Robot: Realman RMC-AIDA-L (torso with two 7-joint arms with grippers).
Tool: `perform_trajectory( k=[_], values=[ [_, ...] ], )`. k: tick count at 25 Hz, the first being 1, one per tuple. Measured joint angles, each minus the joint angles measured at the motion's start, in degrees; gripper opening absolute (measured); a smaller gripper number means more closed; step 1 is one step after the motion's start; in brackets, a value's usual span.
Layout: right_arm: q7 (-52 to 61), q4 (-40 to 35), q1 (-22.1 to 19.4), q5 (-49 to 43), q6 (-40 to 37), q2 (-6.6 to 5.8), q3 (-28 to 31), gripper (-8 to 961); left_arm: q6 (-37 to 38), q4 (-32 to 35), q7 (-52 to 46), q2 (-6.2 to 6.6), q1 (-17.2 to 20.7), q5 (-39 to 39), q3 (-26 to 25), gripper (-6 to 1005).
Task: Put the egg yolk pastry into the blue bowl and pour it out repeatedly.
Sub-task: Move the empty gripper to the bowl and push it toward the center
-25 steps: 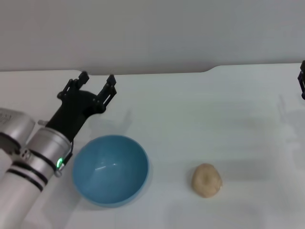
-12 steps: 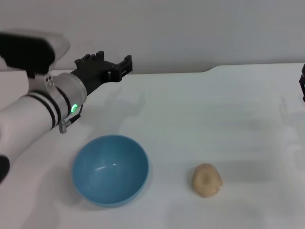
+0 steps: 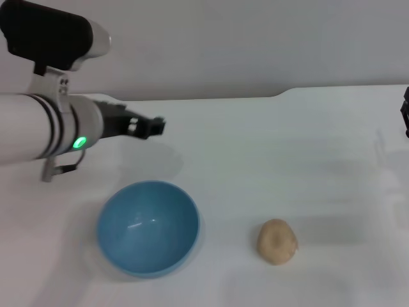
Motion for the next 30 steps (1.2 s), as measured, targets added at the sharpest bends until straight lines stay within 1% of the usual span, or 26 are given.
perform_trajectory(
  k=[1,2,3,4,7,10,18,25,30],
  values=[
    [0.0,0.0,0.0,0.0,0.0,0.0,0.0,466,-3.3,0.9,0.1,0.02,-0.5,0.0,-1.0,724],
    [0.0,0.0,0.1,0.0,0.0,0.0,0.0,466,-8.2,1.7,0.2,0.02,-1.3,0.0,-2.5,724],
    [0.0,0.0,0.2,0.0,0.0,0.0,0.0,466,-15.1,2.5,0.3,0.02,-2.6,0.0,-5.0,724],
    [0.0,0.0,0.2,0.0,0.0,0.0,0.0,466,-15.1,2.5,0.3,0.02,-2.6,0.0,-5.0,724],
    [0.0,0.0,0.3,0.0,0.0,0.0,0.0,467,-21.8,2.7,0.4,-0.06,-3.7,0.0,-7.3,723],
    [0.0,0.0,0.4,0.0,0.0,0.0,0.0,467,-27.1,2.4,0.1,-0.06,-5.2,0.3,-8.3,723],
    [0.0,0.0,0.8,0.0,0.0,0.0,0.0,467,-36.1,2.1,0.6,-0.13,-7.6,2.8,-7.5,723],
    [0.0,0.0,1.3,0.1,0.7,0.0,0.0,466,-39.2,1.4,0.1,-0.36,-8.3,2.2,-6.0,722],
    [0.0,0.0,1.5,0.2,1.0,0.0,0.0,466,-40.5,-0.5,-2.0,-0.54,-10.6,2.2,-3.1,722]
  ],
)
